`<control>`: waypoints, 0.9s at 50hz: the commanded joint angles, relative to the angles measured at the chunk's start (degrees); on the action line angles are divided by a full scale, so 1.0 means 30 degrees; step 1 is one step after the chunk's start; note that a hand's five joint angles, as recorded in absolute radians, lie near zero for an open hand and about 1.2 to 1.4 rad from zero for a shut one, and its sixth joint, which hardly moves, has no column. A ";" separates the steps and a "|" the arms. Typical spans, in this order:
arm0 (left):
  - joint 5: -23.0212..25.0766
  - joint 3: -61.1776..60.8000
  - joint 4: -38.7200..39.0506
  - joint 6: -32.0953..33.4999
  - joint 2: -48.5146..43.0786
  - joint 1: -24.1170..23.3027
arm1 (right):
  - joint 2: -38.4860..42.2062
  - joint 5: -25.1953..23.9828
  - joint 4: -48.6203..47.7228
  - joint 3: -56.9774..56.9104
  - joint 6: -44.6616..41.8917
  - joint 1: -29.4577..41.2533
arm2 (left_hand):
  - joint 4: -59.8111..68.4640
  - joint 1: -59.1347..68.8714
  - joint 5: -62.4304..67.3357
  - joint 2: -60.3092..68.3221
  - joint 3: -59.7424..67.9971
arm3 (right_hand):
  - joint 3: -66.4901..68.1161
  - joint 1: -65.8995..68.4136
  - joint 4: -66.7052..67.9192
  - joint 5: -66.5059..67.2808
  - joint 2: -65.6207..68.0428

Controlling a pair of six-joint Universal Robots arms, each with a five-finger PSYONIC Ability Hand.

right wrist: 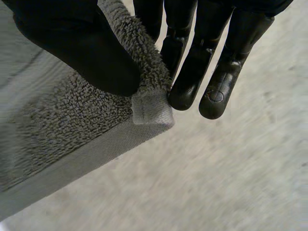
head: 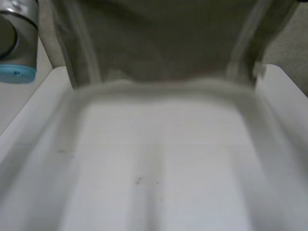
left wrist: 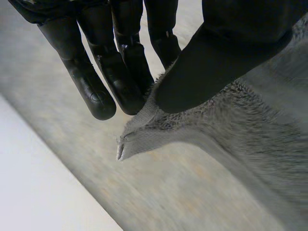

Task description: Fold the towel.

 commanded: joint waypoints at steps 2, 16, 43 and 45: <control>0.0905 -0.4365 -0.0191 -0.1482 0.0648 0.0124 | -0.0986 -0.1066 0.0251 0.4845 -0.0411 -0.0028 | 0.3407 0.4648 0.3737 0.3573 0.3439 | 0.3994 0.0656 0.3926 0.4293 0.4226; 0.3632 -1.2747 -0.0014 0.0591 -0.2191 0.0711 | 0.4019 -0.1040 0.2511 0.8657 -0.2727 0.0587 | 0.3407 0.4648 0.3737 0.3573 0.3439 | 0.3994 0.0656 0.3926 0.4293 0.4226; 0.5861 -2.2100 -0.6928 0.5930 0.9085 0.2615 | -0.6255 -0.1972 1.5699 1.4753 -1.2514 -0.4566 | 0.3407 0.4648 0.3737 0.3573 0.3439 | 0.3994 0.0656 0.3926 0.4293 0.4226; 0.6765 -2.2100 -0.7367 0.6134 0.9552 0.3053 | -0.6258 -0.2353 1.5261 1.4724 -1.2455 -0.4743 | 0.3407 0.4648 0.3737 0.3573 0.3439 | 0.3994 0.0656 0.3926 0.4293 0.4226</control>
